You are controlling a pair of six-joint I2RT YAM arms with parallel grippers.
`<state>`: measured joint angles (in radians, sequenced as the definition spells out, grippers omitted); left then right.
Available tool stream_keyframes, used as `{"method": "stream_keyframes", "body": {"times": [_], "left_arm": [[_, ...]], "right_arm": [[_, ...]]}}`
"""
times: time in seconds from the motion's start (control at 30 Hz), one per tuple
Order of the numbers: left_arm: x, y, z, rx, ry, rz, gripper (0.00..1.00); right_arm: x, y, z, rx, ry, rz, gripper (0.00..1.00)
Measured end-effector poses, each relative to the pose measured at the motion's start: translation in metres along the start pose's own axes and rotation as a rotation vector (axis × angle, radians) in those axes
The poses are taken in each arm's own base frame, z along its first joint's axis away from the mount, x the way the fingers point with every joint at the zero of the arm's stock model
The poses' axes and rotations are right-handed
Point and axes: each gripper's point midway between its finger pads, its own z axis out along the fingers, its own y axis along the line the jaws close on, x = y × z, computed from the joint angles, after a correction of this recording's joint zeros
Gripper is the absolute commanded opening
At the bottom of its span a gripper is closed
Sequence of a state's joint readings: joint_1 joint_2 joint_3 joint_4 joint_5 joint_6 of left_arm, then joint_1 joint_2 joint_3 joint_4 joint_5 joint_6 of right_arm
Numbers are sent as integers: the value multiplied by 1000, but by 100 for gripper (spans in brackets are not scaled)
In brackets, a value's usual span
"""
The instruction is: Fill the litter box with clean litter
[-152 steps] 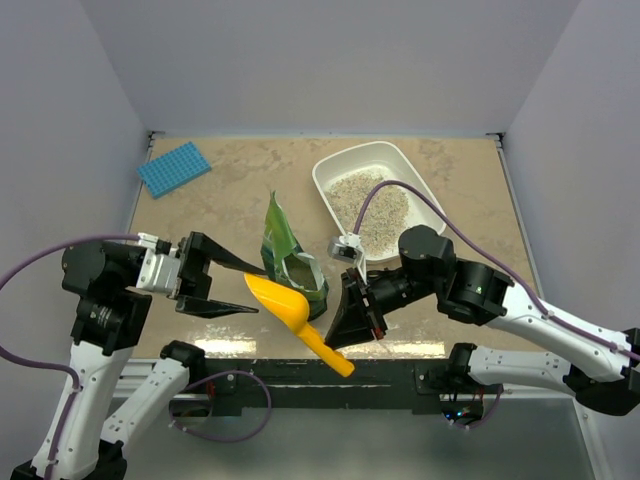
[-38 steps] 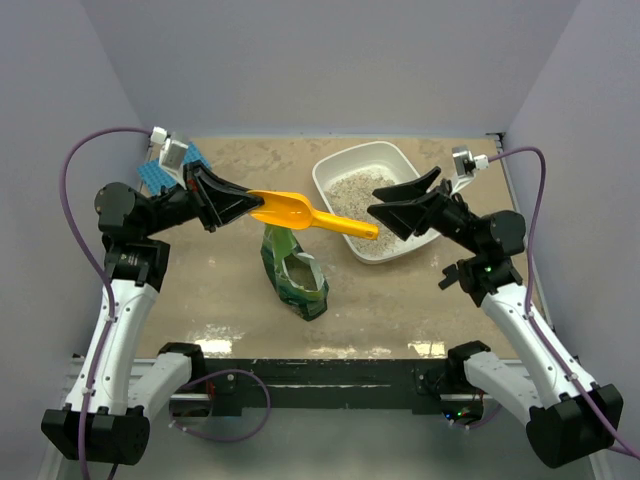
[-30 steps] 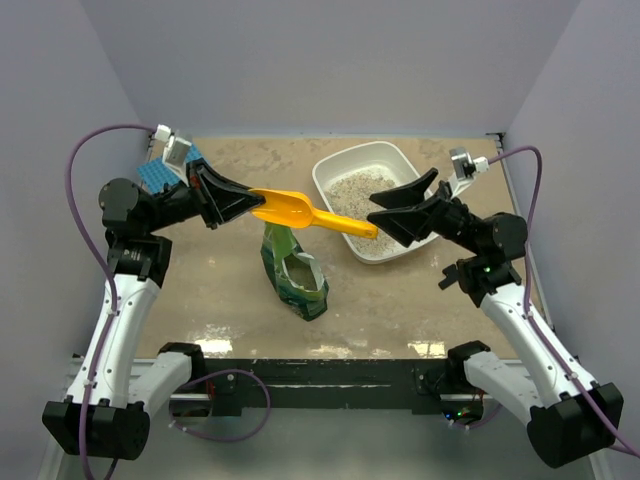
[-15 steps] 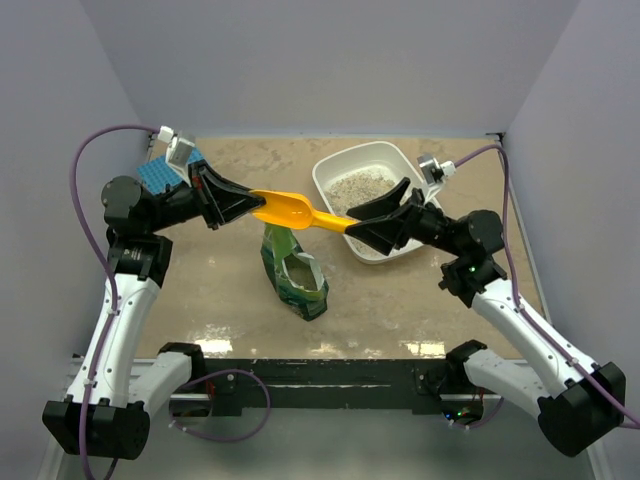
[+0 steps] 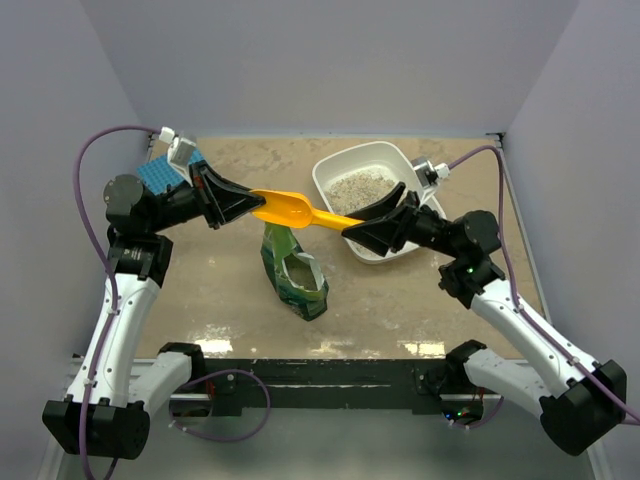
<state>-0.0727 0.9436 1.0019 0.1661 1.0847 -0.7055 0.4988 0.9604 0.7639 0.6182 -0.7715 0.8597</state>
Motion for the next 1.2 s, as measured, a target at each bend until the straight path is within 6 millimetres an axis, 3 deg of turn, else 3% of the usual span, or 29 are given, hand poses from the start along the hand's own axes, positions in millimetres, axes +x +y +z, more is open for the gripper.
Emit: {"method": "stream_keyframes", "body": {"times": [0.4, 0.5, 0.6, 0.63, 0.77, 0.83, 0.87, 0.97, 1.07, 1.2], "left_arm": [[3, 4, 0, -13, 9, -9, 0], [3, 5, 0, -15, 9, -12, 0], [4, 5, 0, -14, 10, -12, 0], [3, 5, 0, -15, 9, -12, 0], [3, 5, 0, -17, 9, -14, 1], [3, 5, 0, -17, 9, -13, 16], [3, 5, 0, -17, 10, -11, 35], [3, 5, 0, -18, 9, 15, 61], [3, 3, -2, -20, 6, 48, 73], [4, 1, -4, -22, 18, 102, 82]], "right_arm": [[6, -3, 4, 8, 12, 9, 43], [8, -5, 5, 12, 16, 14, 36], [8, -5, 5, 13, 18, 10, 16], [9, -4, 5, 8, 21, 10, 3], [8, -3, 6, 10, 23, 3, 0], [7, -3, 6, 15, 26, 2, 0], [7, -3, 6, 18, 29, 1, 0], [4, -2, 6, 38, 33, -9, 0], [-3, -2, 5, 87, 35, -25, 0], [-20, 5, -3, 177, 31, -73, 0]]}}
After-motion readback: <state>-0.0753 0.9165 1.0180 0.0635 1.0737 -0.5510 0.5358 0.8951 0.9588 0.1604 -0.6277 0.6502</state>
